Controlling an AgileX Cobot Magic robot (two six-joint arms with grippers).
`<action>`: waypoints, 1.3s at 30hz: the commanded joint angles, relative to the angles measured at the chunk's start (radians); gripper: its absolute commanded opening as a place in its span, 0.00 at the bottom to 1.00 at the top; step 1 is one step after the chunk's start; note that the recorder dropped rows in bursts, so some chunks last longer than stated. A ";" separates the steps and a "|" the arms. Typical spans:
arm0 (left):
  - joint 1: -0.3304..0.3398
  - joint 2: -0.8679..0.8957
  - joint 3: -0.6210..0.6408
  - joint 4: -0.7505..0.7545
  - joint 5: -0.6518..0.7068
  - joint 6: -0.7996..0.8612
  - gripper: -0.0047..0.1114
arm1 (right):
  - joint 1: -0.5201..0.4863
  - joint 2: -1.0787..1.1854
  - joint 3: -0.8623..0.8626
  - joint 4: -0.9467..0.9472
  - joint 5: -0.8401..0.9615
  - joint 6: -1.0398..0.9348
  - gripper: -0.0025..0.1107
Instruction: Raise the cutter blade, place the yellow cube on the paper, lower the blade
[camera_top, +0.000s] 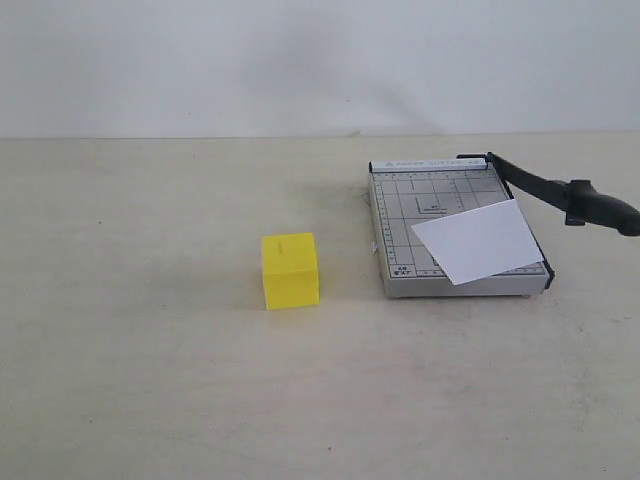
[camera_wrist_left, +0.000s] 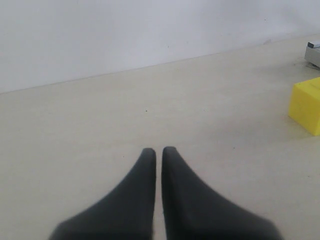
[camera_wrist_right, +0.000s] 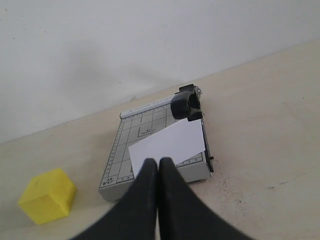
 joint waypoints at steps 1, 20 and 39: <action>0.003 -0.003 -0.002 -0.004 -0.011 -0.005 0.08 | -0.001 -0.001 0.000 -0.007 0.037 -0.014 0.02; 0.003 -0.003 -0.002 -0.004 -0.011 -0.005 0.08 | -0.001 -0.001 0.000 -0.009 -0.012 -0.003 0.02; 0.003 -0.003 -0.002 -0.004 -0.011 -0.005 0.08 | -0.001 -0.001 0.000 -0.030 -0.006 -0.250 0.02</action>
